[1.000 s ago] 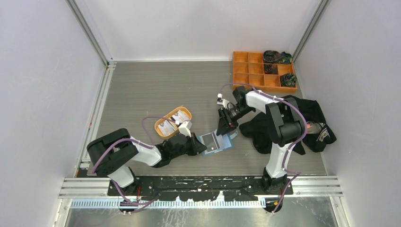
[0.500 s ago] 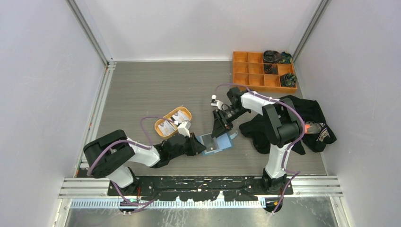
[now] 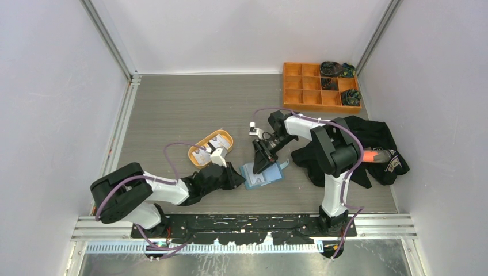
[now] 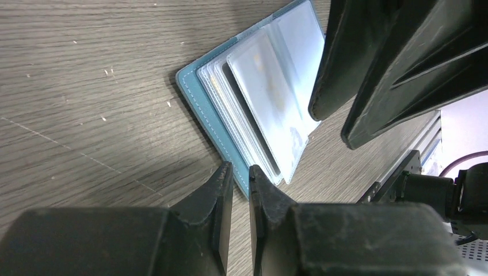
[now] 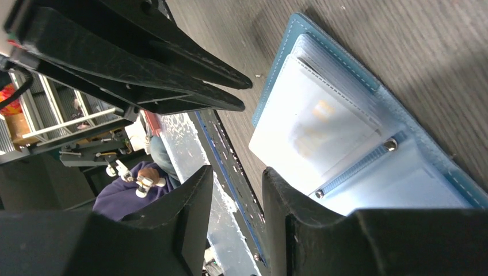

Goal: Put the credit cards into the card holder
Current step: Turn over the card holder at the center of the board.

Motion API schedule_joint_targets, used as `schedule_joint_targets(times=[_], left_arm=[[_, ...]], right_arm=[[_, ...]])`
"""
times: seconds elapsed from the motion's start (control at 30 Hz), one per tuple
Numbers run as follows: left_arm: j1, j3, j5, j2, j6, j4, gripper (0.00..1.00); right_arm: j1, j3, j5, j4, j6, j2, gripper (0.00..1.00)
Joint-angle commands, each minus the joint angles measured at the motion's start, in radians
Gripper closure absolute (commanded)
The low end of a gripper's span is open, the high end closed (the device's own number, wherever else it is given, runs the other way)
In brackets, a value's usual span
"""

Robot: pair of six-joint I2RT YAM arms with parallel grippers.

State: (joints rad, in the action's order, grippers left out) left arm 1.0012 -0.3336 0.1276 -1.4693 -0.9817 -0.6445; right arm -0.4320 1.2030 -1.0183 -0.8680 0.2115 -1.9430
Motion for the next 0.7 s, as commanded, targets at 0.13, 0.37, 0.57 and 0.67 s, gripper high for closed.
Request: schedule_joint_targets(times=[0.13,0.37,0.57,0.67], left_arm=[[0.004,0.04,0.073,0.15,0.054,0.064,0.84],[0.004,0.085,0.112,0.451,0.163,0.22,0.82],[0.001,0.123,0.194,0.756,0.249,0.416,0.42],[-0.003,0.109,0.255,0.899,0.282,0.536,0.29]], right_arm=[[-0.019,0.043,0.062,-0.002,0.02,-0.027,0.57],[-0.018,0.057,0.131,-0.02,0.064,0.066,0.58],[-0.02,0.045,0.202,-0.004,0.136,0.262,0.57],[-0.023,0.014,0.286,0.067,0.164,0.414,0.57]])
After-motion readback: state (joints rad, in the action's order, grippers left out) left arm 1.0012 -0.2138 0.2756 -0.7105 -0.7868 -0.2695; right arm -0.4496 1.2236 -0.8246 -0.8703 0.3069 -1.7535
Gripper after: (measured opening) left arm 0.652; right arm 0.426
